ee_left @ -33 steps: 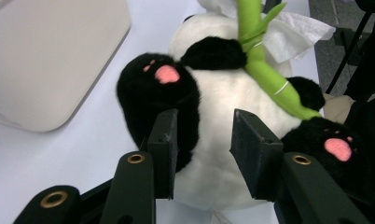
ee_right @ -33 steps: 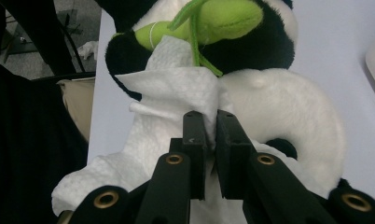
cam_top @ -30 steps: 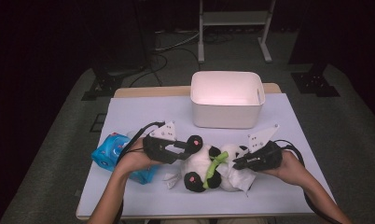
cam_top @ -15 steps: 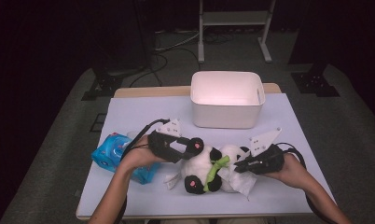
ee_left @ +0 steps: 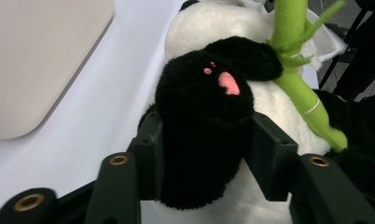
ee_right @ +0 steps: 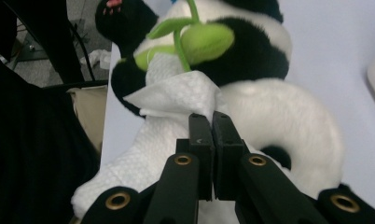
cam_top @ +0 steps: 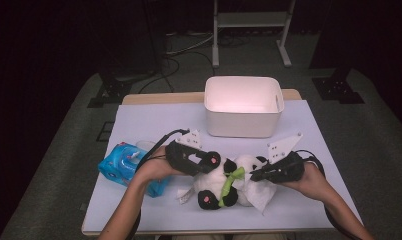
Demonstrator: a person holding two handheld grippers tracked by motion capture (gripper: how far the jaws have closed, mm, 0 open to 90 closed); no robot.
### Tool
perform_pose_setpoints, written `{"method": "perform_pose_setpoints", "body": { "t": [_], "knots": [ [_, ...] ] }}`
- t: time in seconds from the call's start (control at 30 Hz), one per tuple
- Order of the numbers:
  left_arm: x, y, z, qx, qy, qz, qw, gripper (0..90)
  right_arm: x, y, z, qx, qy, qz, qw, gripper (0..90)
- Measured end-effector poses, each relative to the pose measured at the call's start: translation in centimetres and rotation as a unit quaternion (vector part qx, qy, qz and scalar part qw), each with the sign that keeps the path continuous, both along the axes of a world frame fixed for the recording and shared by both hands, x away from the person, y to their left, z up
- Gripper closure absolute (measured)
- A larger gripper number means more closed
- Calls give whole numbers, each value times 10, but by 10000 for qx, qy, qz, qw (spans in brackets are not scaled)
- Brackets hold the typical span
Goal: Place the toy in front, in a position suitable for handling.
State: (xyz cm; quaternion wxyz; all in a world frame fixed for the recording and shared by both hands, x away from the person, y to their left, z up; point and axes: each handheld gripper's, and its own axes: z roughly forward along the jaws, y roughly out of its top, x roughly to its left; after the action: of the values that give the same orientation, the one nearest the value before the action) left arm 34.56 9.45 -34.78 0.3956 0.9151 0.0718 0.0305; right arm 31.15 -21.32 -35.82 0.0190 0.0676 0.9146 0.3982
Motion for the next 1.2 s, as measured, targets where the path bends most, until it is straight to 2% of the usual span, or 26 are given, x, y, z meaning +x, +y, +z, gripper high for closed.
{"method": "perform_pose_setpoints", "body": {
  "t": [0.07,0.23,0.37,0.63,0.73,0.77,0.87,0.97,1.07,1.13,1.2],
  "knots": [
    [-2,-1,0,-40,7,-67,10000,551,-1,2,4,138,-20,39,9999,883],
    [-10,-2,4,83,-156,-136,9998,574,-1,11,7,117,-89,96,9998,883],
    [-11,1,3,23,-146,-108,9998,577,-1,10,7,99,-101,59,9999,884],
    [-13,3,2,-55,-164,-116,9998,575,5,-14,8,-175,-167,-334,9992,884],
    [-14,3,3,-53,-173,-132,9997,575,12,-23,7,-204,-103,-564,9981,884],
    [-14,2,3,-61,-178,-131,9997,575,15,-23,8,-180,-105,-561,9982,883],
    [-15,2,3,-66,-181,-124,9997,575,18,-15,13,-186,-157,-516,9984,883],
    [-15,2,3,-63,-189,-118,9997,574,19,3,20,-177,-201,-311,9992,883],
    [-15,3,2,-82,-188,-119,9997,573,17,23,22,-331,-267,-153,9990,869],
    [-16,5,1,-99,-182,-110,9997,572,16,30,20,-430,-333,-60,9985,812],
    [-16,6,1,-135,-183,-113,9997,572,15,28,23,-335,-298,-114,9989,735]
  ]
}}
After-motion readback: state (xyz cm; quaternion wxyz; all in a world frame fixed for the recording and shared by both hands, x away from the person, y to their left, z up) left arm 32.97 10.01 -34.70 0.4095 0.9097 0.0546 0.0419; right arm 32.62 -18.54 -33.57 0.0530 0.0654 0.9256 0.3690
